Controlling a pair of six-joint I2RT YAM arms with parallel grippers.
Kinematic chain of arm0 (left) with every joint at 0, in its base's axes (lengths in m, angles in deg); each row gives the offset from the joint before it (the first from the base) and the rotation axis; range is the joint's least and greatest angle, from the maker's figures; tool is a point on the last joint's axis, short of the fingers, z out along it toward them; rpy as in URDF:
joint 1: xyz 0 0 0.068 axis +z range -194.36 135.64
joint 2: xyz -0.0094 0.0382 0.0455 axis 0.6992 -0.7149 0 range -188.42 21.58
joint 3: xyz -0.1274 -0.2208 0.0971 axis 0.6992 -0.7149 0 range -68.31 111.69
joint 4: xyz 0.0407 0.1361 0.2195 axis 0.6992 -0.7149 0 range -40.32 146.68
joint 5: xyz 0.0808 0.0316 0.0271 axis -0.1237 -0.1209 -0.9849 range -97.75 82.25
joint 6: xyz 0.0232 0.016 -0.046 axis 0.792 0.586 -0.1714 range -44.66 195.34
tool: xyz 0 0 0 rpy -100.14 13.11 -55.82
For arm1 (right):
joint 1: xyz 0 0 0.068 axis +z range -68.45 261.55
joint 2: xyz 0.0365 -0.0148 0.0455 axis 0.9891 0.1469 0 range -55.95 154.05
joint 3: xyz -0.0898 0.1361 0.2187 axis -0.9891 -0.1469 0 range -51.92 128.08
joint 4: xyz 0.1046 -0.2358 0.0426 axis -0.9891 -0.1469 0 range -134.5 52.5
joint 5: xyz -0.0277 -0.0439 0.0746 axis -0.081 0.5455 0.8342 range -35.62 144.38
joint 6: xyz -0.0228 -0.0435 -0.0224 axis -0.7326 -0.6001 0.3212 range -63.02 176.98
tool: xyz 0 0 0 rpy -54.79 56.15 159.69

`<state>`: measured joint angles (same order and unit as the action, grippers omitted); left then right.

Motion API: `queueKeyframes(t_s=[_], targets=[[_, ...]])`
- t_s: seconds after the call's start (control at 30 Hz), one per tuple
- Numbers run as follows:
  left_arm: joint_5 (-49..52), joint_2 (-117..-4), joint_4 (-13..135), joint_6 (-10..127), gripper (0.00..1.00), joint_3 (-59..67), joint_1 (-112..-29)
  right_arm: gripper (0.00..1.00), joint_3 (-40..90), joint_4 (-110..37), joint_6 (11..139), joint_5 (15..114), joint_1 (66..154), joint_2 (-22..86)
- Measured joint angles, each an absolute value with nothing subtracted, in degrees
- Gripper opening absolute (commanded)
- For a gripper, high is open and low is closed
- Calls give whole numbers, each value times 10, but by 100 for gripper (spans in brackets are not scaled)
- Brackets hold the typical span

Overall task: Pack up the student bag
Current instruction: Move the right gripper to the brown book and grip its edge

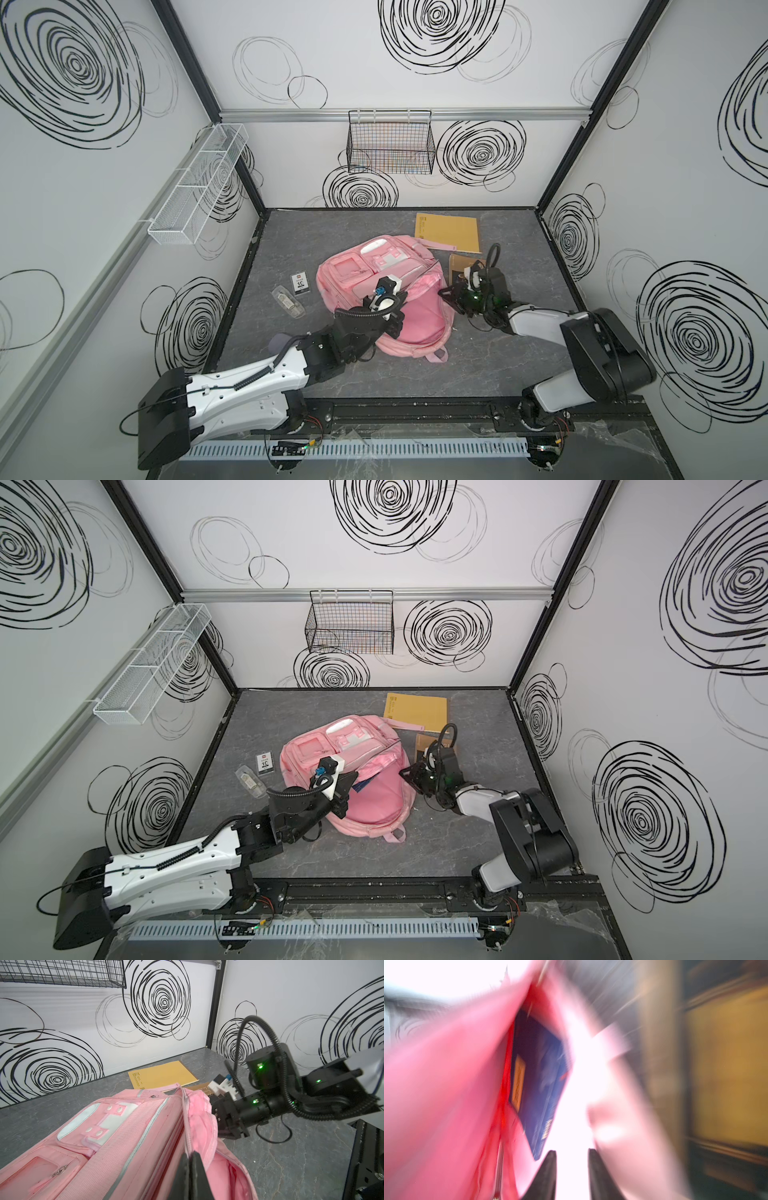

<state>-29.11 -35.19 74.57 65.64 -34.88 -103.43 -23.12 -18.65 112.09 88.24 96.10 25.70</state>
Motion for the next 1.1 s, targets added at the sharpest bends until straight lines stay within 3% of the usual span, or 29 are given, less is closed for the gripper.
queueKeyframes(t_s=[0.03, 0.07, 0.27, 0.47, 0.7, 1.1], targets=[[-293, -351, 743, 657, 20, -349, -1034, 37, -235, -214, 1105, 878, 930, 233], [-294, -348, 739, 656, 30, -349, -1034, 39, -236, -240, 1090, 874, 903, 212], [-294, -337, 732, 639, 49, -313, -1033, 46, -229, -346, 994, 859, 759, 136], [-277, -406, 715, 621, 54, -201, -1033, 48, -195, -376, 942, 866, 667, 189], [-214, -641, 652, 576, 55, -16, -1019, 49, -107, -392, 902, 918, 667, 332], [-141, -980, 518, 505, 58, 239, -965, 52, -86, -413, 860, 944, 683, 393]])
